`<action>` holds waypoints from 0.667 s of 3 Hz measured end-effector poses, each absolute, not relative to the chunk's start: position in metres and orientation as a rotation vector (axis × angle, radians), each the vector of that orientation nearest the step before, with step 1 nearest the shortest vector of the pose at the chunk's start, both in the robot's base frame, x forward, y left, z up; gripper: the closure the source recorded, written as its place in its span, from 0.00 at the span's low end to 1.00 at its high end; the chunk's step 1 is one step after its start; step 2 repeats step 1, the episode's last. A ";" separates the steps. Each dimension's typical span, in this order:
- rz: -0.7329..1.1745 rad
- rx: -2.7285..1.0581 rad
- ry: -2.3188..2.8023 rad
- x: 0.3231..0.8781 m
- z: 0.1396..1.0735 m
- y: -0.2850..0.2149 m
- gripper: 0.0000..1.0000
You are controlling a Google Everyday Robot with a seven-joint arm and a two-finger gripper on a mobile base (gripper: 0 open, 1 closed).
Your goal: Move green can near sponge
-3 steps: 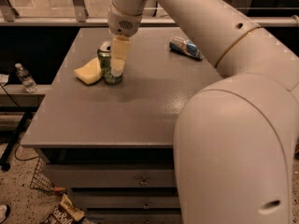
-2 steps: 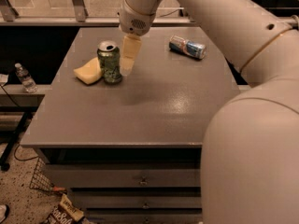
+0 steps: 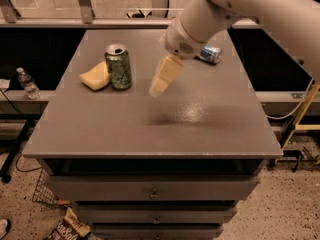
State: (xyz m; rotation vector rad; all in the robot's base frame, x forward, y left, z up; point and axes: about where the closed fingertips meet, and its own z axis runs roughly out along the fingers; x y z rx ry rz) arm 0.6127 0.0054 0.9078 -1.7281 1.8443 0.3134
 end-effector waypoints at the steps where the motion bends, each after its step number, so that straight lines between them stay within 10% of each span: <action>1: 0.291 -1.611 1.902 0.614 0.899 -0.040 0.00; 2: 0.291 -1.611 1.902 0.614 0.899 -0.040 0.00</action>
Offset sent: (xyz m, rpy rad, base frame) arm 0.0000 0.0000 0.0000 0.0000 0.0000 0.0000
